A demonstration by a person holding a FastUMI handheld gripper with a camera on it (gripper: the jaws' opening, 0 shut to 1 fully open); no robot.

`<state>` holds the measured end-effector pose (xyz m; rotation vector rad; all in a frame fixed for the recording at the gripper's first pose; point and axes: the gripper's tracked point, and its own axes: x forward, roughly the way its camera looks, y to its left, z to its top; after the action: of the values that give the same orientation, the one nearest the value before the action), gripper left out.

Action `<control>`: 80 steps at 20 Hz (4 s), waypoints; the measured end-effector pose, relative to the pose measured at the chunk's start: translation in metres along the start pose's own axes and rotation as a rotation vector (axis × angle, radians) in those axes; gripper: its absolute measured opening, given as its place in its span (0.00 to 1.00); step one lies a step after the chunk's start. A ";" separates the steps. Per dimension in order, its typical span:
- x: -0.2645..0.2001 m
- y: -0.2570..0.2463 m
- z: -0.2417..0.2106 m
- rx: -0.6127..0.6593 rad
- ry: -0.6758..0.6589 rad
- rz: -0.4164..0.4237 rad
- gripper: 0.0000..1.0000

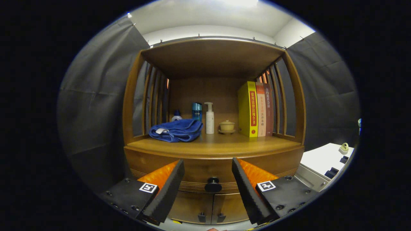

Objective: Pull open the drawer, take out the items inside it, and place them on the countertop above the cabinet.

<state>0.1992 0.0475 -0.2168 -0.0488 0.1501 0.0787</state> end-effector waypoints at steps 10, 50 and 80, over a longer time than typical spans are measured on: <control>0.050 -0.013 -0.065 -0.037 0.075 -0.045 0.94; -0.118 -0.003 -0.079 0.029 0.204 -0.036 0.37; -0.112 -0.030 0.138 -0.109 -0.211 -0.013 0.97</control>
<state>0.1115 0.0168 -0.0624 -0.1492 -0.0658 0.0789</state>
